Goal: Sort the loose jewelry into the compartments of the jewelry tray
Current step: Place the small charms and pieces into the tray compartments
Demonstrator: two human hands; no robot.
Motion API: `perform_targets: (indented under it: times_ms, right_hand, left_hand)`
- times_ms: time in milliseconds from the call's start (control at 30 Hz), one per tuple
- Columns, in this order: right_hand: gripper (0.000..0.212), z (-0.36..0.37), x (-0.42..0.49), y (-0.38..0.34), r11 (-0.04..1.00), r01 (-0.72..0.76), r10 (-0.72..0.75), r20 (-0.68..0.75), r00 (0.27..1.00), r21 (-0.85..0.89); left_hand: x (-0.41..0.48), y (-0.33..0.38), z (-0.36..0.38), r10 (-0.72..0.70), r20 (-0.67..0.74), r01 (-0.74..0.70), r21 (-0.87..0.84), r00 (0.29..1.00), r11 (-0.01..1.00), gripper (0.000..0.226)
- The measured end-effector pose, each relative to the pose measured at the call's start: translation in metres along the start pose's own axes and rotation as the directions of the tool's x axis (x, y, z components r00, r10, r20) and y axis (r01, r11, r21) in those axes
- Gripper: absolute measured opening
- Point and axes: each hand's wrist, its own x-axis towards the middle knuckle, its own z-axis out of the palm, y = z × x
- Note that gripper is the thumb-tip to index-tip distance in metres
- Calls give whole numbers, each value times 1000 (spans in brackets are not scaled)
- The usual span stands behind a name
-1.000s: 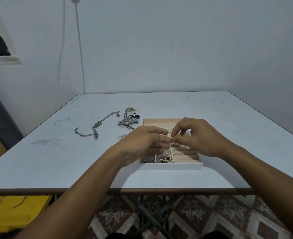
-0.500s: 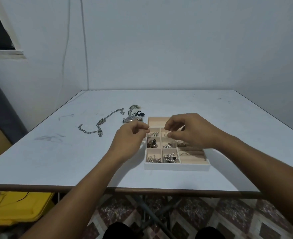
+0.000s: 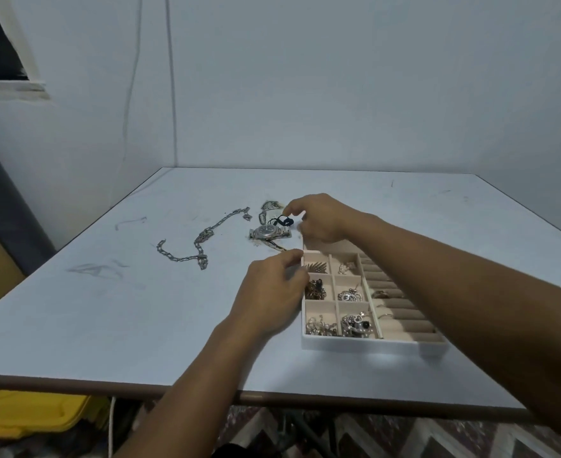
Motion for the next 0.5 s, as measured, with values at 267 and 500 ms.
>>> perform_targets:
  times_ms: [267, 500]
  right_hand:
    - [47, 12, 40, 5, 999, -43, 44, 53, 998, -10]
    - [25, 21, 49, 13, 991, -99, 102, -27, 994, 96]
  left_hand:
    - [-2, -6, 8, 62, -18, -62, 30, 998, 998, 24]
    - [-4, -2, 7, 52, -43, -51, 39, 998, 998, 25]
